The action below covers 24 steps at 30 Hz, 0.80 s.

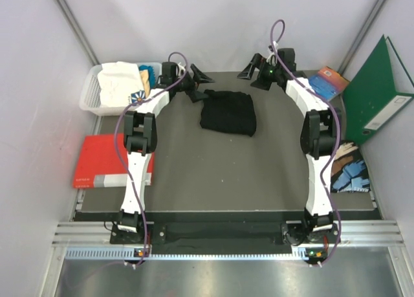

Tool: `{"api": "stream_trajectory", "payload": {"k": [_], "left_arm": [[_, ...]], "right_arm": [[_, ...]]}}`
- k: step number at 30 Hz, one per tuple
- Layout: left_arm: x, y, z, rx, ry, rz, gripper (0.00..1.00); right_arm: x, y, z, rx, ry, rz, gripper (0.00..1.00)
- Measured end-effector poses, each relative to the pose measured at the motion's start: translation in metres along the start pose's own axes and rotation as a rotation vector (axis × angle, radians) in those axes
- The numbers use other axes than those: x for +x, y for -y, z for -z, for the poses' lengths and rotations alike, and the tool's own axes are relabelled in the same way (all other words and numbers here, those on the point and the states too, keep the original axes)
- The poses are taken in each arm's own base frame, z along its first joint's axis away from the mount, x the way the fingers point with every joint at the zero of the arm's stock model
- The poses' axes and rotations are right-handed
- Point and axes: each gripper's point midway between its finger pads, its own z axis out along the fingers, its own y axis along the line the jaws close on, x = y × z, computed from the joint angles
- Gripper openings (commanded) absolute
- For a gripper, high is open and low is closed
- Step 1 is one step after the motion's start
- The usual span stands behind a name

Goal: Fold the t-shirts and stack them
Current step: Fold the tshirt

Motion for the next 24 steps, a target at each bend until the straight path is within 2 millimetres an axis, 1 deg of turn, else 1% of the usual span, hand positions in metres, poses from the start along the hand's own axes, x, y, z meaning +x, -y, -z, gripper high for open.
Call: {"api": "stream_trajectory", "payload": {"k": [2,3,4,5,6,8,9,10,11,12,13,16,18,20,24], "left_arm": [[0.003,0.005,0.003,0.009,-0.003,-0.008,0.99],[0.005,0.008,0.006,0.013,-0.005,-0.013,0.99],[0.007,0.012,0.008,0.015,-0.008,-0.018,0.99],[0.009,0.015,0.01,0.019,-0.011,-0.029,0.99],[0.011,0.019,0.012,0.023,-0.014,-0.041,0.99],[0.015,0.029,0.015,0.036,-0.021,-0.071,0.91],[0.016,0.033,0.016,0.043,-0.024,-0.082,0.69],[0.018,0.039,0.017,0.056,-0.033,-0.097,0.58],[0.02,0.044,0.018,0.067,-0.041,-0.103,0.36],[0.023,0.048,0.017,0.082,-0.051,-0.115,0.08],[0.025,0.051,0.017,0.093,-0.06,-0.116,0.0],[0.036,0.059,0.013,0.124,-0.097,-0.13,0.0],[0.046,0.064,0.009,0.138,-0.125,-0.14,0.0],[0.057,0.068,0.004,0.148,-0.153,-0.144,0.0],[0.073,0.072,-0.005,0.161,-0.193,-0.154,0.0]], "right_arm": [[-0.003,-0.008,0.008,-0.001,0.003,0.031,0.86],[-0.003,-0.011,0.011,-0.003,0.001,0.047,0.4],[-0.002,-0.016,0.014,-0.004,-0.003,0.066,0.08],[-0.001,-0.019,0.017,-0.002,-0.01,0.085,0.0],[0.001,-0.021,0.019,0.0,-0.016,0.093,0.0],[0.009,-0.025,0.02,0.004,-0.043,0.098,0.0],[0.013,-0.025,0.019,0.0,-0.052,0.098,0.0],[0.021,-0.025,0.018,-0.007,-0.068,0.093,0.0],[0.031,-0.023,0.018,-0.012,-0.095,0.074,0.0],[0.042,-0.02,0.017,-0.018,-0.121,0.05,0.0],[0.054,-0.017,0.015,-0.028,-0.149,0.023,0.0],[0.083,-0.011,0.013,-0.053,-0.232,-0.065,0.0],[0.096,-0.012,0.014,-0.075,-0.275,-0.104,0.0],[0.104,-0.018,0.014,-0.101,-0.304,-0.121,0.0],[0.11,-0.03,0.015,-0.148,-0.331,-0.121,0.0]]}}
